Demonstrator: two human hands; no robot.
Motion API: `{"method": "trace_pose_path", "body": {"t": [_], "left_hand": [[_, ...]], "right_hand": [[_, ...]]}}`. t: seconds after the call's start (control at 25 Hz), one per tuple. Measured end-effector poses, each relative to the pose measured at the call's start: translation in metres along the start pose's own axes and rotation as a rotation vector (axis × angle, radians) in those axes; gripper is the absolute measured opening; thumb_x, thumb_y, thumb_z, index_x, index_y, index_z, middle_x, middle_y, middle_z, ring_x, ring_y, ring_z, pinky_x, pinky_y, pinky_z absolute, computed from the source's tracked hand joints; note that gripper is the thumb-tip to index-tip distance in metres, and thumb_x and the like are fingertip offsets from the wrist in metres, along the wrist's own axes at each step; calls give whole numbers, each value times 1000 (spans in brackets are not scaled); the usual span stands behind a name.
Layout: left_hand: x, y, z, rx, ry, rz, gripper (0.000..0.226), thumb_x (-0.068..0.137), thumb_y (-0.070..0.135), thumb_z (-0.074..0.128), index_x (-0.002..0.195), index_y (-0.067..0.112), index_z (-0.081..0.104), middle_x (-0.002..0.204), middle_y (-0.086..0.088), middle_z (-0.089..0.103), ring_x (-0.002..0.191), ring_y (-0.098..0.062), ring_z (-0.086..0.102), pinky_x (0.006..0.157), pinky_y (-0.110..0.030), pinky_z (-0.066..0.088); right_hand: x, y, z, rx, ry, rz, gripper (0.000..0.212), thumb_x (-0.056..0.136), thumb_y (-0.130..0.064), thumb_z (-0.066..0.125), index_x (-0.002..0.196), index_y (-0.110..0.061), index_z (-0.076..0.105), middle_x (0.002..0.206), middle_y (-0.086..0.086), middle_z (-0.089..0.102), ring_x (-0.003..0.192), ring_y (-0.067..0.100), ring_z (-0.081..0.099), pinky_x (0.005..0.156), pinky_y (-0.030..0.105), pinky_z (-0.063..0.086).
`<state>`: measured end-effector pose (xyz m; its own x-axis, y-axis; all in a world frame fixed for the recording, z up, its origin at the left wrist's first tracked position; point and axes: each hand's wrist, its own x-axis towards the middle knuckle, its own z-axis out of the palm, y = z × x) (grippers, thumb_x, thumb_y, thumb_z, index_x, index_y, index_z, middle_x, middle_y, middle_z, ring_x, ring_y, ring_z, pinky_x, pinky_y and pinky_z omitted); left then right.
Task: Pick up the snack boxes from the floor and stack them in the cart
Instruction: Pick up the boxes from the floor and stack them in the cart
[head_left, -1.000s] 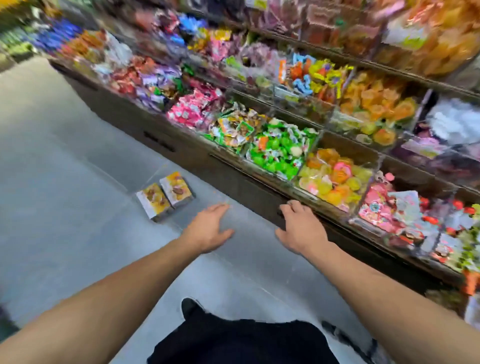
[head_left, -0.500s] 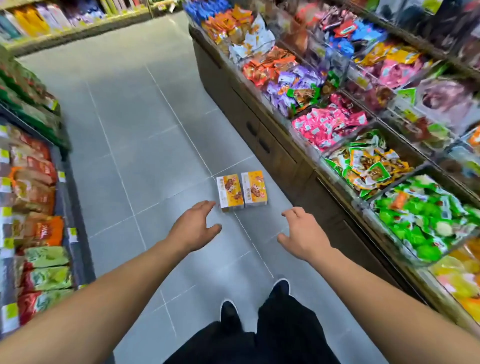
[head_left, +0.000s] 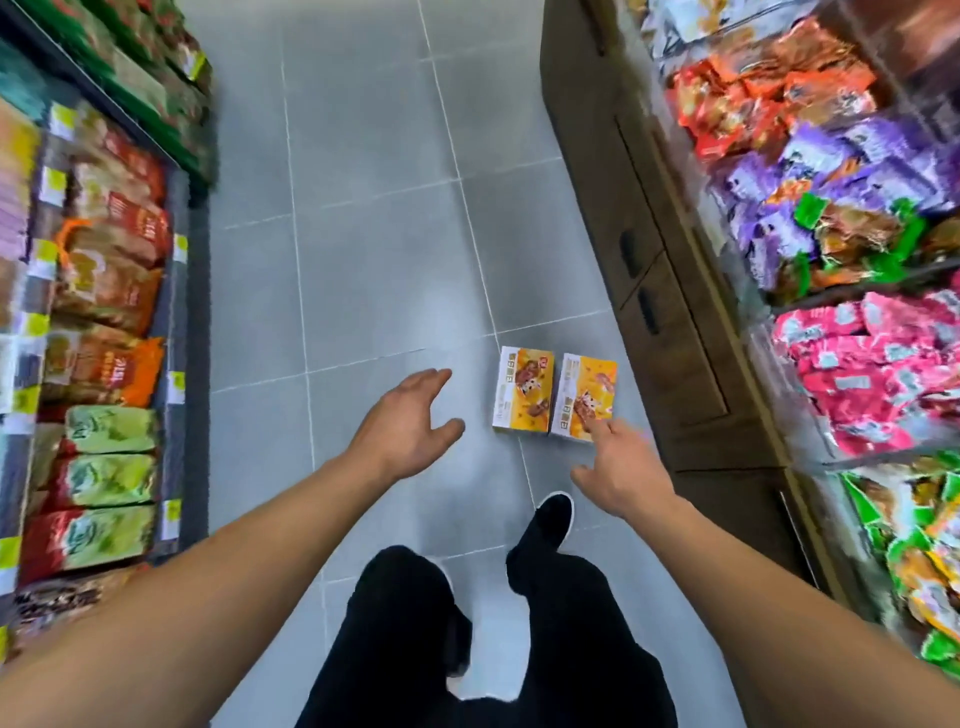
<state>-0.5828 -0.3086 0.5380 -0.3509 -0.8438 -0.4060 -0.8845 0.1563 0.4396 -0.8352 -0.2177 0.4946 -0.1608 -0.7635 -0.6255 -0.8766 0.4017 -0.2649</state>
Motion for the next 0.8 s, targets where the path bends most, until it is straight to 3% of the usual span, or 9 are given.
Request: {"method": "trace_pose_path", "body": {"t": [0.12,0.24,0.36,0.56,0.8], "left_hand": [[62,-19,30,-11,-32,-16,69,89,39,59,148,17,32,154,-5,33,142,-19,29,114,-28,24],[129,-59,75,-10,-116,-39,77,81,51,50,148,17,32,154,-4,34,143,-18,29,114,-29,24],[198,-110,130,-17,-135,-45,83,73,55,44,147,19,34,154,-4,34,142,-19,30,114,-32,28],[315,-188,234,-14,-167,-22,84,73,56,44,147,17,35,155,-5,33,143,-18,28,115,-30,25],[434,-242,354,34,-200,122,65,89,37,58,147,16,35,155,-6,31,143,-18,27,112,-26,22]], "right_hand": [[73,3,15,-22,-16,4,67,84,-41,57,144,-18,37,142,6,42,125,30,45,103,40,41],[148,5,49,15,-29,8,62,85,-36,60,141,-17,42,141,7,45,128,30,44,105,37,37],[233,17,91,61,33,32,55,85,-34,62,134,-13,48,137,10,47,123,32,48,101,37,39],[379,49,175,128,79,128,70,83,-40,67,140,-10,41,141,13,44,128,31,45,104,38,38],[488,82,264,133,134,162,69,80,-53,62,136,-24,36,125,5,54,114,28,53,90,43,49]]}}
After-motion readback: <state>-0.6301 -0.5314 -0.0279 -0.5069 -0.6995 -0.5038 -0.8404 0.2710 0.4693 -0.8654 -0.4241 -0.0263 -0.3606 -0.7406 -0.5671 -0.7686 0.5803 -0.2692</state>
